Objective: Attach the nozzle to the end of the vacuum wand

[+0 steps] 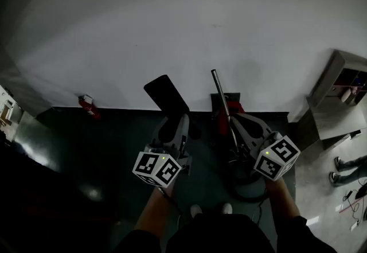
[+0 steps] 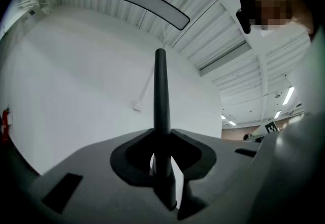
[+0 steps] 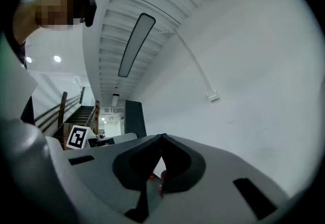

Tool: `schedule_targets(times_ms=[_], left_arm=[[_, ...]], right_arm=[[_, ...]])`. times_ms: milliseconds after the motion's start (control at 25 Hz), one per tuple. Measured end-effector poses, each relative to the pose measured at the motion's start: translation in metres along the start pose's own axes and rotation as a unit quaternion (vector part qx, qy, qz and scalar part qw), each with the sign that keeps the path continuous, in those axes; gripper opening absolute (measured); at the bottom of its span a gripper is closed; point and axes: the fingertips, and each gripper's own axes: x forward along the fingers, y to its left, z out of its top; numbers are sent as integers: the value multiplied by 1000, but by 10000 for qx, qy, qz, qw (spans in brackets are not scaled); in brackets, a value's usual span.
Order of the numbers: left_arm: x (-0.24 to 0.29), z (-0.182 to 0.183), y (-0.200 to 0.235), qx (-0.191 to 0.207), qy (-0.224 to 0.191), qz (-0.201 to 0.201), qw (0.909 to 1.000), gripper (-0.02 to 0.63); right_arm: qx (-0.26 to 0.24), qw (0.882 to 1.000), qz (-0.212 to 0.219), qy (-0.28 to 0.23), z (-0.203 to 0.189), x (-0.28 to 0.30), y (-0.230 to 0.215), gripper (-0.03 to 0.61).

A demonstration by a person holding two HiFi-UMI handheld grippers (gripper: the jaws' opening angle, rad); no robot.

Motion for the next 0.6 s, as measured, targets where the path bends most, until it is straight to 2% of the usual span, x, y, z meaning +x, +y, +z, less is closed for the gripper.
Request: schedule_targets(times_ms=[600], left_arm=[[0, -3, 3, -39, 94, -17, 9999, 84]], right_arm=[[104, 9998, 11, 186, -16, 9, 0, 16]])
